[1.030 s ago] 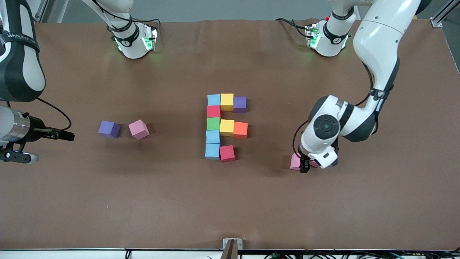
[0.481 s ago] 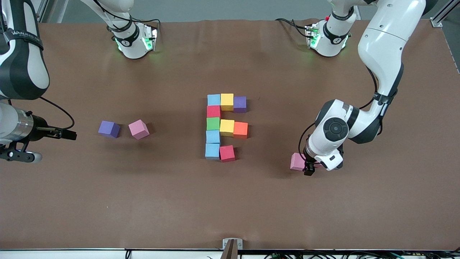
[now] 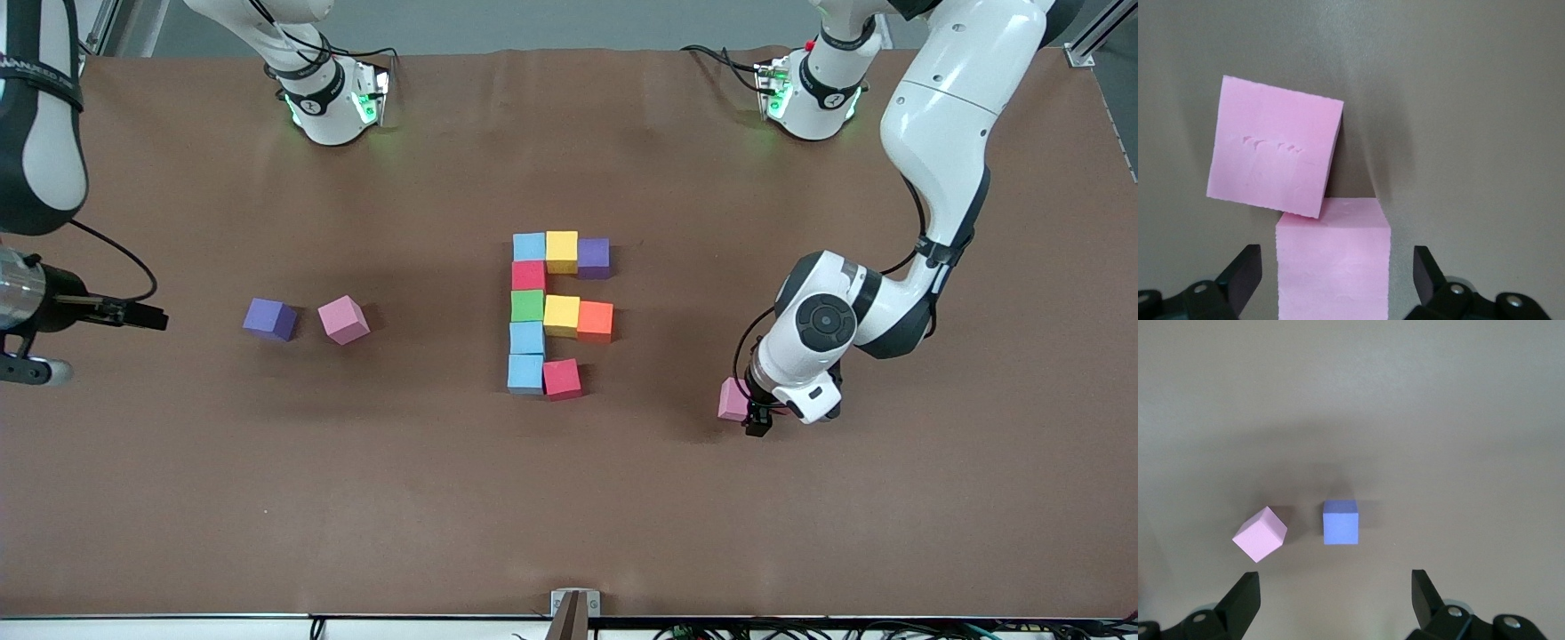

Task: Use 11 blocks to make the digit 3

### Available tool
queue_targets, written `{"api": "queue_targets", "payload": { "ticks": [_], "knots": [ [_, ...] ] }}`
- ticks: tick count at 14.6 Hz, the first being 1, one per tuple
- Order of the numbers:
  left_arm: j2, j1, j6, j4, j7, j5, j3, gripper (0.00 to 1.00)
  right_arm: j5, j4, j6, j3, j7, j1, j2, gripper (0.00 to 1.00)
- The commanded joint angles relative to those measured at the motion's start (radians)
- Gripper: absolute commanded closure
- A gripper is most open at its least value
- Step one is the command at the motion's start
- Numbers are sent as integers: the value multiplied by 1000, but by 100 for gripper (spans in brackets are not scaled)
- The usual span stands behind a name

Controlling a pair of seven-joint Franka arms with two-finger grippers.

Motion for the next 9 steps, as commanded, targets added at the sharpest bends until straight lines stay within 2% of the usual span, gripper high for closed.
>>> {"api": "queue_targets", "payload": {
  "ticks": [1, 4, 6, 7, 9],
  "knots": [
    [3, -7, 18, -1, -4, 20, -2, 0, 18, 2, -38, -11, -6, 19, -40, 0],
    [10, -12, 22, -1, -3, 20, -2, 2, 18, 83, -103, -9, 0, 22, -38, 0],
    [13, -13, 22, -1, -3, 22, -2, 39, 13, 124, -136, -11, 1, 22, -37, 0],
    [16, -13, 22, -1, -1, 22, -2, 52, 1, 130, -136, -12, 0, 20, -37, 0],
    [17, -13, 22, -1, 0, 22, -2, 70, 10, 134, -137, -19, -11, 4, -27, 0]
  ]
}}
